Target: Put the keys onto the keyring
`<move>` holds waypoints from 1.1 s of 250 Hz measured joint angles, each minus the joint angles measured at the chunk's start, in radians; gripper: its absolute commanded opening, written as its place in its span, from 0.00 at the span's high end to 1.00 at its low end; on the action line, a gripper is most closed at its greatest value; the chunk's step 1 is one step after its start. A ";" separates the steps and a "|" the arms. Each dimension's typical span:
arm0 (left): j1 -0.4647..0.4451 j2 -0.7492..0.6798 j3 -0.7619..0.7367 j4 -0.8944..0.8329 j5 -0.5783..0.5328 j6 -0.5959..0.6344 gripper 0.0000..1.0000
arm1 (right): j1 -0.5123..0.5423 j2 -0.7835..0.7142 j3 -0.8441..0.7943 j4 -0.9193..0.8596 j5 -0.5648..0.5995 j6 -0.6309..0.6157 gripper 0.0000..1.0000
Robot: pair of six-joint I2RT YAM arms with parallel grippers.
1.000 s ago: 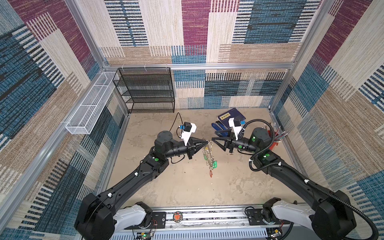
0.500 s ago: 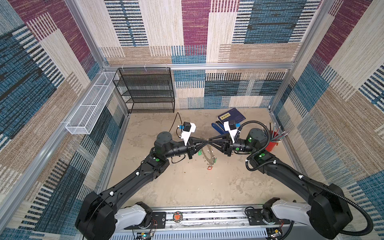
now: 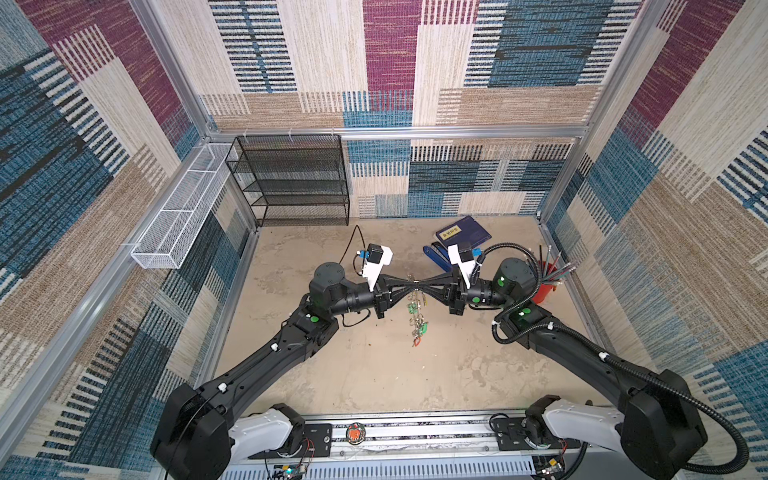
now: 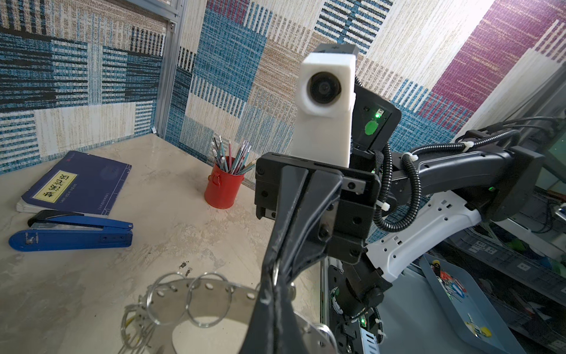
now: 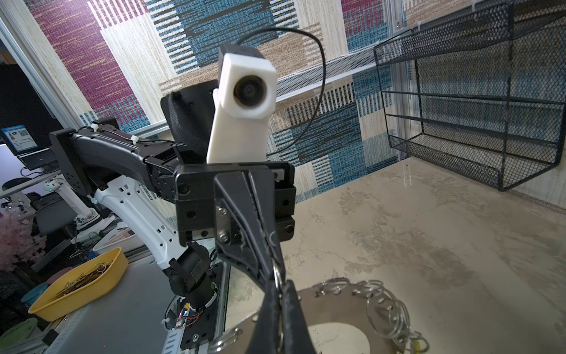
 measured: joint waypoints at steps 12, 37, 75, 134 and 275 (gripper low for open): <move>0.002 -0.007 0.010 -0.031 0.003 0.011 0.90 | 0.001 -0.003 0.003 -0.008 -0.001 -0.006 1.00; 0.008 -0.027 0.032 -0.111 0.005 0.048 0.86 | 0.002 -0.005 0.010 -0.022 -0.007 -0.030 1.00; 0.021 -0.053 0.071 -0.227 0.031 0.101 0.70 | 0.001 -0.005 0.011 -0.071 0.035 -0.048 1.00; 0.050 -0.056 0.214 -0.523 0.077 0.269 0.54 | 0.003 -0.010 0.016 -0.114 0.051 -0.074 1.00; 0.077 0.221 0.695 -1.213 0.119 0.763 0.56 | 0.027 0.000 0.058 -0.218 0.015 -0.167 1.00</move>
